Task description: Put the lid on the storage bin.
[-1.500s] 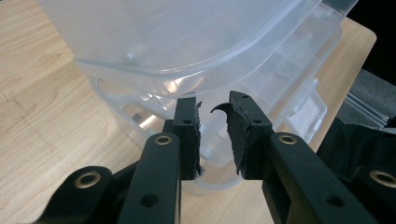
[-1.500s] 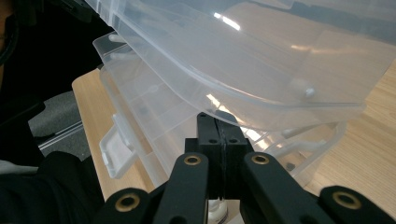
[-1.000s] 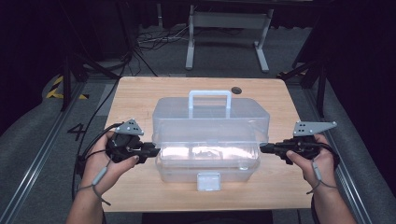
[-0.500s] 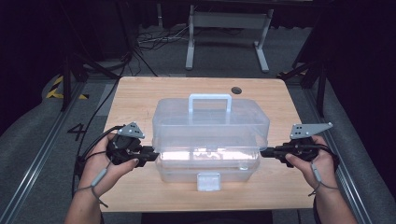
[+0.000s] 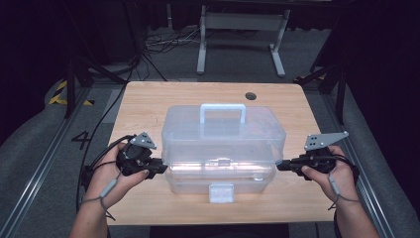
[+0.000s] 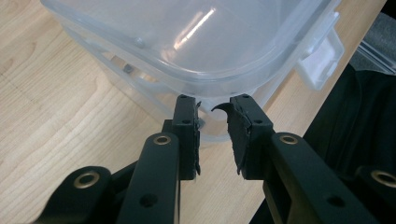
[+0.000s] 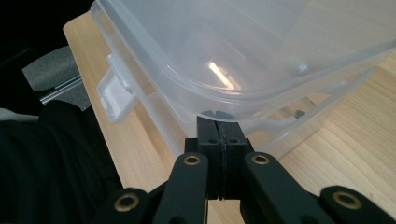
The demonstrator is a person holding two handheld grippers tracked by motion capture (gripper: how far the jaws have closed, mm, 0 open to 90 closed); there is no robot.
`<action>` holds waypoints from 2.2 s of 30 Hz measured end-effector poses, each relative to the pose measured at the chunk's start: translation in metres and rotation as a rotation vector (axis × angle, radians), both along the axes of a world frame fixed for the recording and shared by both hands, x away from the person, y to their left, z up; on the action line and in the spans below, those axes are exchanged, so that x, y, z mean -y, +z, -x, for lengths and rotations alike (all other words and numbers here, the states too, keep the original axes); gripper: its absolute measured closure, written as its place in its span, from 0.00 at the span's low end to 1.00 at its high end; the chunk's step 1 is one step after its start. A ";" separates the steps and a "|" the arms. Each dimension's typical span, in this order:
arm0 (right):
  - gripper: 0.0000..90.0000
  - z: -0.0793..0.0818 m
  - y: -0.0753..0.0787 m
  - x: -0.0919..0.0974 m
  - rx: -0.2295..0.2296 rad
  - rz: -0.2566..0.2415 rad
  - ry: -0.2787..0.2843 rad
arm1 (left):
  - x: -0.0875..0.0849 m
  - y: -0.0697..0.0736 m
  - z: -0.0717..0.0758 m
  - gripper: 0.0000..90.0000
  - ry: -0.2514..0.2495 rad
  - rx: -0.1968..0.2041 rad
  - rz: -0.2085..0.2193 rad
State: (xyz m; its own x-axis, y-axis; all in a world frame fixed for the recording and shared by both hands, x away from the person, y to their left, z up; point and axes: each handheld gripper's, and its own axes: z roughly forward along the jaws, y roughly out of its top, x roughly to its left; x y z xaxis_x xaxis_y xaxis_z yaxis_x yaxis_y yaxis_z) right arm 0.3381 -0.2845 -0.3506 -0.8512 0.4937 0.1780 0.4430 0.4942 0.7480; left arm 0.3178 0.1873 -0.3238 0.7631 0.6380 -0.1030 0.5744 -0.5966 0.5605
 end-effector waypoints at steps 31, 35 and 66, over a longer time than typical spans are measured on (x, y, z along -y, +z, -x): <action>1.00 0.001 -0.006 -0.005 -0.043 0.099 0.036 | 0.010 -0.014 -0.005 1.00 -0.051 -0.053 -0.103; 1.00 0.000 -0.007 -0.007 -0.051 0.120 0.045 | 0.011 -0.015 -0.005 1.00 -0.054 -0.064 -0.122; 1.00 -0.001 -0.019 -0.013 -0.132 0.240 0.093 | 0.021 -0.026 -0.003 0.98 -0.089 -0.140 -0.234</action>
State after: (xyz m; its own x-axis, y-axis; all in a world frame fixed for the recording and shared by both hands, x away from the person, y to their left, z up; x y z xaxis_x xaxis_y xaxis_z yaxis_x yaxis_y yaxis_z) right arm 0.3390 -0.2710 -0.3695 -0.8718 0.4563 0.1782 0.4738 0.6928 0.5437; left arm 0.3211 0.1666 -0.3496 0.8060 0.5879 -0.0694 0.5761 -0.7521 0.3200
